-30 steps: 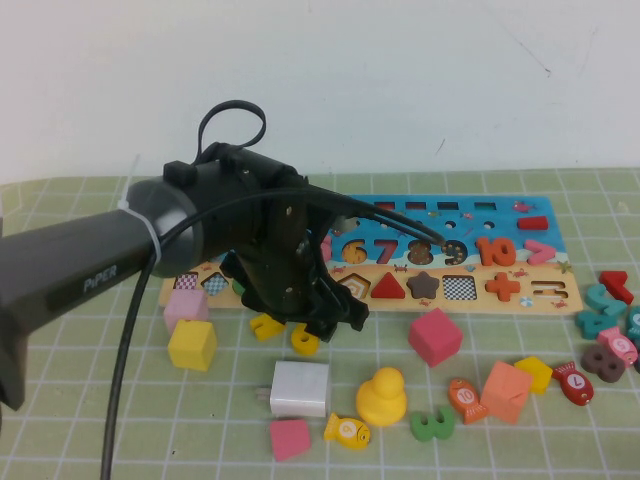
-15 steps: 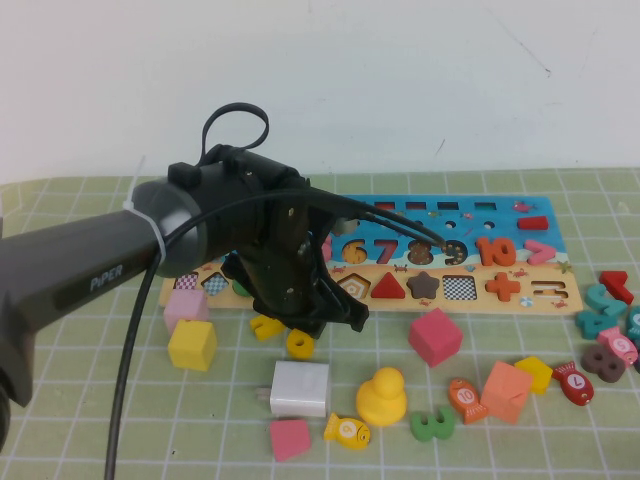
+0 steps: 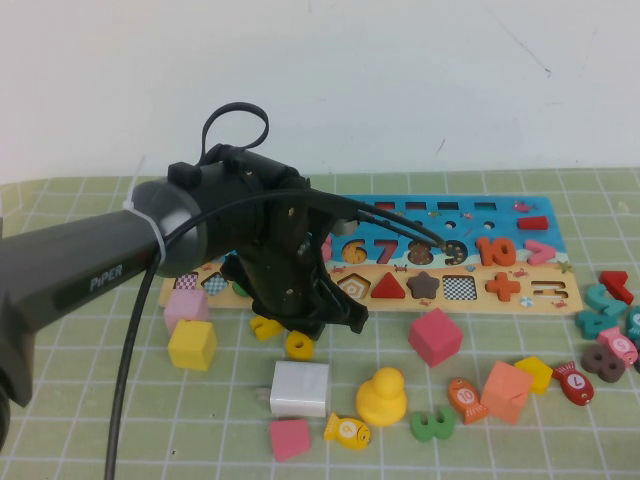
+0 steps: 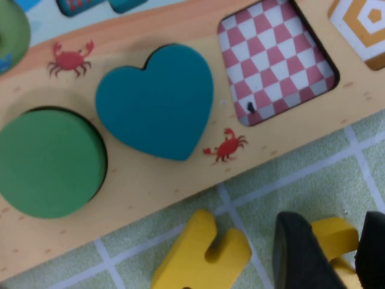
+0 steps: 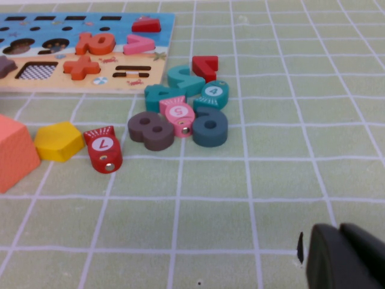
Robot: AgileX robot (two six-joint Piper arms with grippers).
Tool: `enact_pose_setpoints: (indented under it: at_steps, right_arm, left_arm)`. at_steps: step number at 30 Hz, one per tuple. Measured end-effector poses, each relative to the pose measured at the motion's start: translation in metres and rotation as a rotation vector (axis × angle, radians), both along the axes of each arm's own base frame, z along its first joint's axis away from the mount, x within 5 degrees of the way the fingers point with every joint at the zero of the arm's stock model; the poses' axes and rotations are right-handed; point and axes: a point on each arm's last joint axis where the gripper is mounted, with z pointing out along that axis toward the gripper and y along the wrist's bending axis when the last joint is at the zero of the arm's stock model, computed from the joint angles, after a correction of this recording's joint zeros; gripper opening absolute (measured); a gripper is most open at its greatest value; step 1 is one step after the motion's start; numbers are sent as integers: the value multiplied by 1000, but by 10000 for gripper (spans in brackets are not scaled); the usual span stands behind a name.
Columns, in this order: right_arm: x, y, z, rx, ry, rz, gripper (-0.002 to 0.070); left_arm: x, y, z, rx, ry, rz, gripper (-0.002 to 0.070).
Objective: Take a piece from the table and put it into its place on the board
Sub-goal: Pick up the "number 6"
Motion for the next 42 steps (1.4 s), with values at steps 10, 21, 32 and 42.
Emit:
enact_pose_setpoints:
  at_steps: [10, 21, 32, 42]
  right_arm:
    - [0, 0, 0, 0, 0, 0, -3]
    - [0, 0, 0, 0, 0, 0, -3]
    - [0, 0, 0, 0, 0, 0, -3]
    - [0, 0, 0, 0, 0, 0, -3]
  left_arm:
    - [-1, 1, 1, 27, 13, -30, 328]
    - [-3, 3, 16, 74, 76, -33, 368]
    - [-2, 1, 13, 68, 74, -61, 337]
    - [0, -1, 2, 79, 95, -100, 301]
